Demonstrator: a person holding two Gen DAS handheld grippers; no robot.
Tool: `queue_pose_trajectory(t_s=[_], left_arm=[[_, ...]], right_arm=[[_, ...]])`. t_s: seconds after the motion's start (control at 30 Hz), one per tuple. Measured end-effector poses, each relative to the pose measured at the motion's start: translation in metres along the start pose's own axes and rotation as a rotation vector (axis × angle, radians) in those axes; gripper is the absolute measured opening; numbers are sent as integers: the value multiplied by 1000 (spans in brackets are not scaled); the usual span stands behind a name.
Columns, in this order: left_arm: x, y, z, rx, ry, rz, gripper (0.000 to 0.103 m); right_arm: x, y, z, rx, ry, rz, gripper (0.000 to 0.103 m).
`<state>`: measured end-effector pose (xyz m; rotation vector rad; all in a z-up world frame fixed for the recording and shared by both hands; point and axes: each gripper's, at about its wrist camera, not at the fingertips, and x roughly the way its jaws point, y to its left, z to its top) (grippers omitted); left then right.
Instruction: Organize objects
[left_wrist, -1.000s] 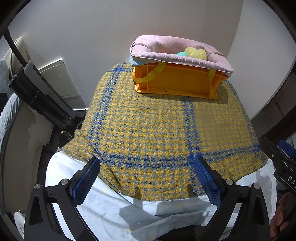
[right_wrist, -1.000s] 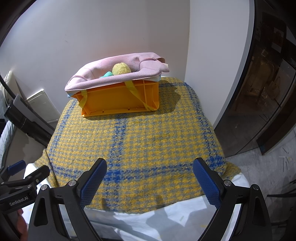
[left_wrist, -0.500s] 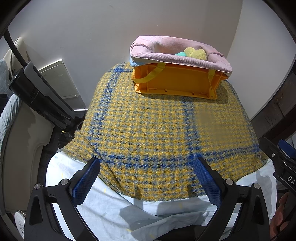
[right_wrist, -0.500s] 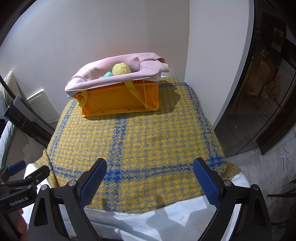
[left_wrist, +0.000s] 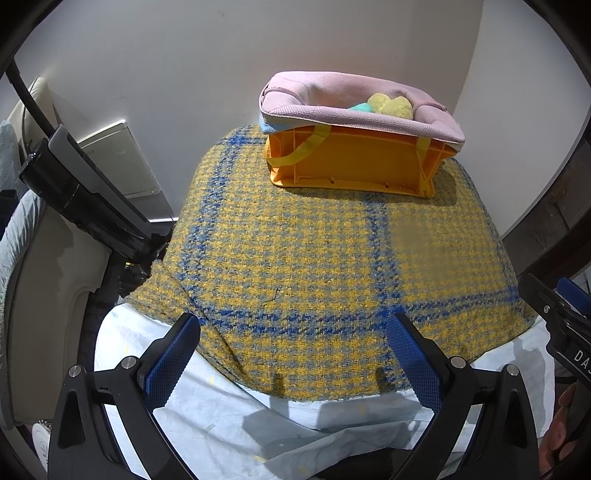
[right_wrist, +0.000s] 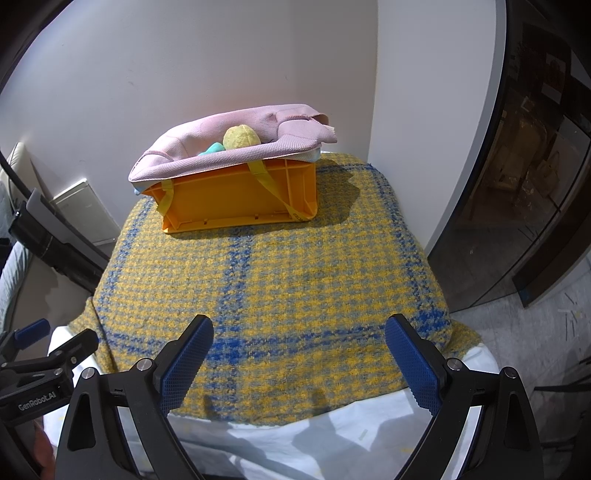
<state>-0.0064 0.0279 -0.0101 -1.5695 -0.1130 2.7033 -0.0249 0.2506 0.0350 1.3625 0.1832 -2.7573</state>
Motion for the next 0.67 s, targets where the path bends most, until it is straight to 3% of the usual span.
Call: queue_pose_trajectory(t_s=[0.67], left_arm=[[13,-4,-3,-19,50,-5,103]], right_arm=[[2,0,-1,17,3,-9,94]])
